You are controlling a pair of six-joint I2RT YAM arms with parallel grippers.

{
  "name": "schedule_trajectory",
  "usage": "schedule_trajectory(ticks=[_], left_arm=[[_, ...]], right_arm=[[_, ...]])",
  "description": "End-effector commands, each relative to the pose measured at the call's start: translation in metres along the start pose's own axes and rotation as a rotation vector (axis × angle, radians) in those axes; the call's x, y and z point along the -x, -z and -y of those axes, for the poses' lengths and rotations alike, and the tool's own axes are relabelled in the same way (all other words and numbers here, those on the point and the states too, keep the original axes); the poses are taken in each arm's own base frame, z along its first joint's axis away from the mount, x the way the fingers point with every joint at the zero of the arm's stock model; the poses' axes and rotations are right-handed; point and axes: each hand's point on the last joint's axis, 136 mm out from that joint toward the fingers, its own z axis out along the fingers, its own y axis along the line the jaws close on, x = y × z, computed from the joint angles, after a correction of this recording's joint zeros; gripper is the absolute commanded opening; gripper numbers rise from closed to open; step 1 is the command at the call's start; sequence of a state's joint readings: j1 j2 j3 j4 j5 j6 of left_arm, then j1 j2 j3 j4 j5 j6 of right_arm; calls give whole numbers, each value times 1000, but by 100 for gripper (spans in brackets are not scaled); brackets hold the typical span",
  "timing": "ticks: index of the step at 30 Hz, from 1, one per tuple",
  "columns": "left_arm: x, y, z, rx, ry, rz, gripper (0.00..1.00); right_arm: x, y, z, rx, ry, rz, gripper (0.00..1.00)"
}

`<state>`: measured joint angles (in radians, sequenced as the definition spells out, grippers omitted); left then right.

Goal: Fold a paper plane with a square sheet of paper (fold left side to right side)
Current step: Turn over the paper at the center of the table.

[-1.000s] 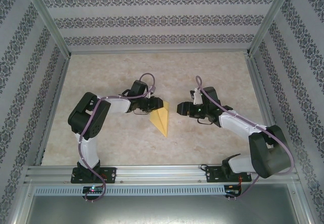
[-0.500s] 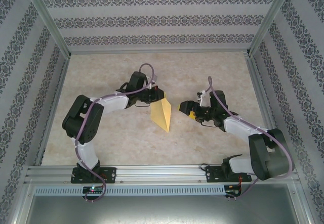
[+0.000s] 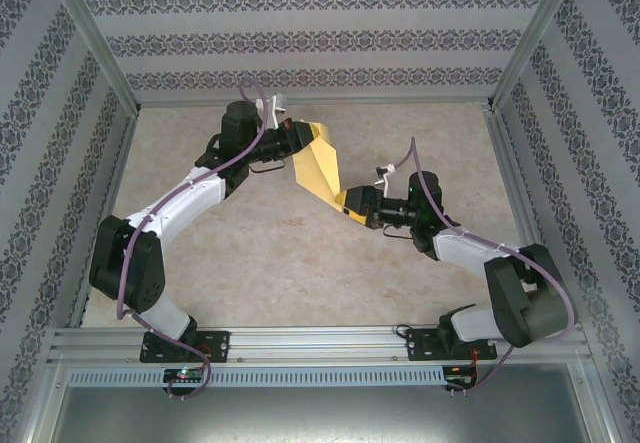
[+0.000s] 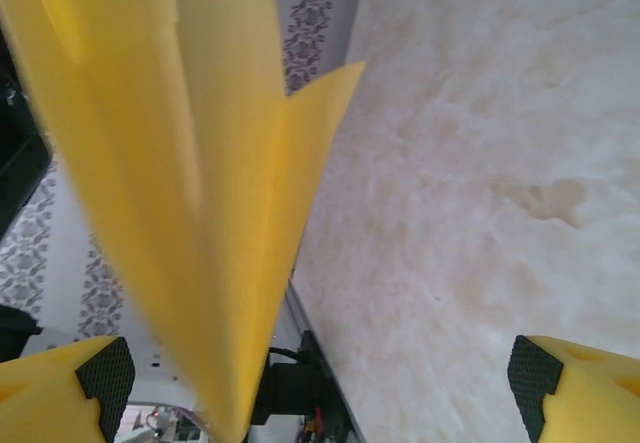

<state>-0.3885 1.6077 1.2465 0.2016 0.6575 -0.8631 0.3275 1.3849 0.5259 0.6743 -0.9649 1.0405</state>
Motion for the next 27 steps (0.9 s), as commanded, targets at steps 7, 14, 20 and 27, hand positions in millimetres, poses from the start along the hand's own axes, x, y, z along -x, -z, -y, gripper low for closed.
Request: schedule_trajectory(ticks=[7,14,20,27], left_arm=[[12,10,27,-89,58,42,2],[3,9,18,-79,91,32,1],[-3,9,9,-62,104,22,2],[-10,10,2,-33,96,0,8]], right_arm=[[21,-17,-56,205,112,18,87],[27,-21,-65,247,104,25,57],[34,-19,-64,275,85,50,33],[35,-18,-51,237,66,53,24]])
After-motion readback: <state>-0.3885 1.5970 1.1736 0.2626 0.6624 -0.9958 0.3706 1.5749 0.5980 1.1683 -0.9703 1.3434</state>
